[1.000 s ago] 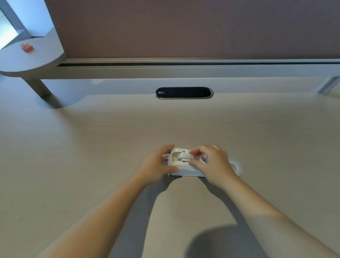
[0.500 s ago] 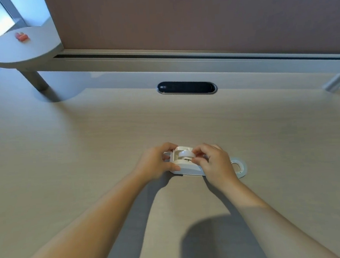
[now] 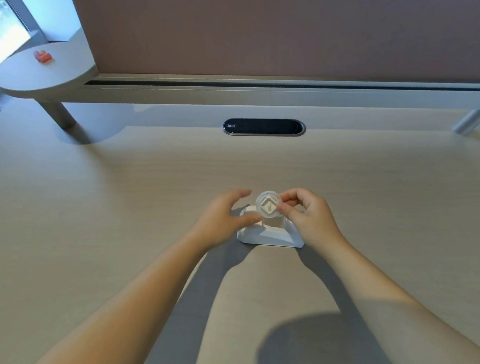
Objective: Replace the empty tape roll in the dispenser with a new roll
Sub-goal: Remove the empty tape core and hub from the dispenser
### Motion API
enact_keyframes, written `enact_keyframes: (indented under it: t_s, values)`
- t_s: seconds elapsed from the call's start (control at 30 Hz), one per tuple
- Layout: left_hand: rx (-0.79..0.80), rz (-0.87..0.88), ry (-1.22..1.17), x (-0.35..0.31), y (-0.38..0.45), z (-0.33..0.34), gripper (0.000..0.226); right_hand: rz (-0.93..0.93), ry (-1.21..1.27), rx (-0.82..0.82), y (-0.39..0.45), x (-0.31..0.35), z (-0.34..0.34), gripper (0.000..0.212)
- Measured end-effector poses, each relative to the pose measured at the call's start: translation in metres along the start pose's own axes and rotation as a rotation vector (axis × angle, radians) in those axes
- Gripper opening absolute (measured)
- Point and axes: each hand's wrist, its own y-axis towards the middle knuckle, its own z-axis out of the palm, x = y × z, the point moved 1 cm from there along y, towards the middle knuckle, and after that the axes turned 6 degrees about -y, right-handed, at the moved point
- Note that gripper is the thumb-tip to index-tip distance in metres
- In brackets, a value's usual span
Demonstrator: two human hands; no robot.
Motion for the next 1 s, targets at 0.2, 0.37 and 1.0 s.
enact_keyframes:
  t_s: [0.2,0.37,1.0]
  values:
    - [0.029,-0.035,-0.461,-0.023,-0.013,0.006,0.02,0.025,0.159,0.128,-0.008,0.009,-0.01,0.014]
    - [0.015,-0.071,-0.547,-0.024,-0.018,0.018,0.008,0.063,0.163,0.174,-0.012,0.006,-0.014,0.015]
    - [0.09,-0.023,-0.944,-0.002,-0.041,0.065,0.034,-0.239,0.237,0.0,-0.046,-0.039,-0.001,0.015]
